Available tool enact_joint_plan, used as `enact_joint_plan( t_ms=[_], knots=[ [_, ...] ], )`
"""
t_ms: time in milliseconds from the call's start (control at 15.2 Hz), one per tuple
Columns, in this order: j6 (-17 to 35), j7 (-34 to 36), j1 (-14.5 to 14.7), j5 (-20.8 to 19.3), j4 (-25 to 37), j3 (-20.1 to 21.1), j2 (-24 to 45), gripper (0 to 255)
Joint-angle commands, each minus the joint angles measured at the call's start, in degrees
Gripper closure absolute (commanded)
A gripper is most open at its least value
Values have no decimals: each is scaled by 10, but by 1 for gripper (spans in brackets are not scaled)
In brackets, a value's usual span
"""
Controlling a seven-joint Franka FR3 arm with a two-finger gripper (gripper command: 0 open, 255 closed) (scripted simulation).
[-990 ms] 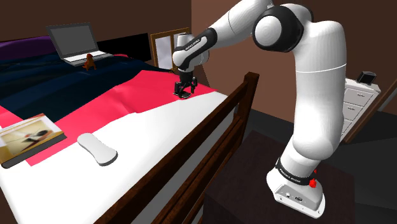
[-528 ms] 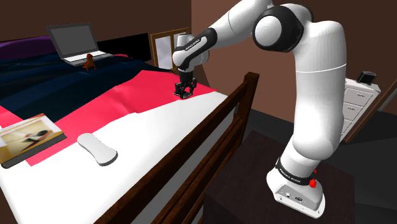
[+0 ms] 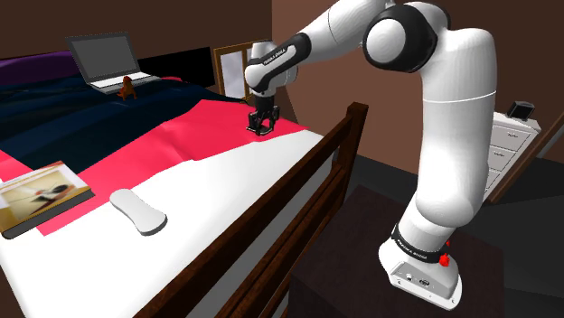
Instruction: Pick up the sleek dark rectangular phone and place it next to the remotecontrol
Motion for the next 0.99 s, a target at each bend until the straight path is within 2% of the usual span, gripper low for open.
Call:
enact_joint_plan(
  t_ms=[0,726,924],
  knots=[
    [-13,1,0,-1,7,0,-5,255],
    [-86,4,1,-4,52,-2,-34,255],
    [-84,42,25,-9,44,10,-41,255]
  ],
)
